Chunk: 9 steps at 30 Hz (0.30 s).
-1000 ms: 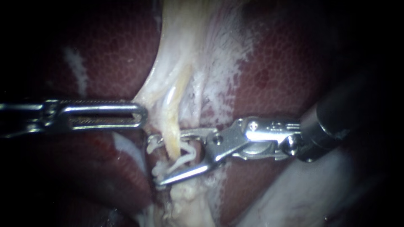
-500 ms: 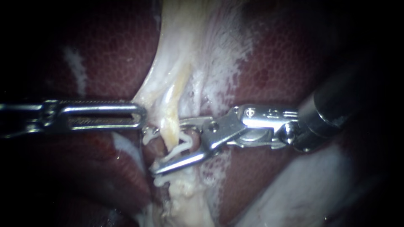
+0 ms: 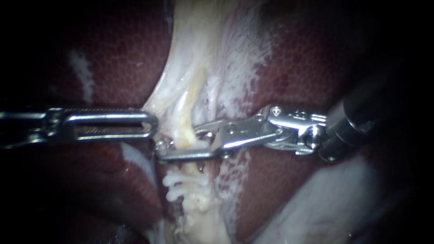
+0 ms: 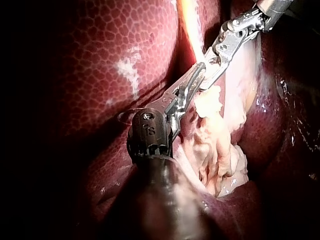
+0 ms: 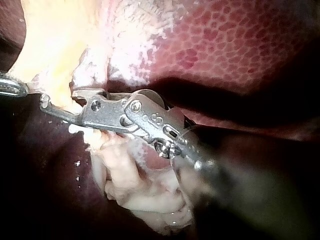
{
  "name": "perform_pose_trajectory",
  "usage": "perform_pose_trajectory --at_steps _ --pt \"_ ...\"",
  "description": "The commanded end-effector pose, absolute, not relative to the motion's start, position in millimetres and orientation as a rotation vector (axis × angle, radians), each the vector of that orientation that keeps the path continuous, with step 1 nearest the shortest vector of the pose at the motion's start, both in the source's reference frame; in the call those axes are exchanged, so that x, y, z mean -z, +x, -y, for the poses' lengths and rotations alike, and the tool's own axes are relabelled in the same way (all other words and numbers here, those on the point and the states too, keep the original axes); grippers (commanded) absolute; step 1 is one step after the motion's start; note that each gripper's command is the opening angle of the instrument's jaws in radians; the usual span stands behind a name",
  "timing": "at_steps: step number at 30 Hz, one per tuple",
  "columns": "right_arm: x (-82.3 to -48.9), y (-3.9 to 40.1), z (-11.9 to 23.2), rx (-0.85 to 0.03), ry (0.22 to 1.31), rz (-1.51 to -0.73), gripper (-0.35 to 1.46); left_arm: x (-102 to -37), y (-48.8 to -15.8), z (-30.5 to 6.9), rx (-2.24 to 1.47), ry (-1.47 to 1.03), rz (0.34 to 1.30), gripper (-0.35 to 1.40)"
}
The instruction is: Clipping third clip left tube
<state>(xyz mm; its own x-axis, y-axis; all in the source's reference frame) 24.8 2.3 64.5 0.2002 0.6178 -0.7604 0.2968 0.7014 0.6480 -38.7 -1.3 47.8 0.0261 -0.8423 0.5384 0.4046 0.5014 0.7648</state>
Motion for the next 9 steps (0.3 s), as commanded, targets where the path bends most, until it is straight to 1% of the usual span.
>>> perform_pose_trajectory --at_steps 1,9 --pt "-64.4 24.8 -2.2 -0.264 0.826 -1.394 -0.35 -47.8 -38.7 1.3 1.018 0.463 1.186 -0.35" --pt "-64.4 24.8 -2.2 -0.263 0.826 -1.394 -0.35 -47.9 -38.8 1.3 1.019 0.462 1.186 -0.35"
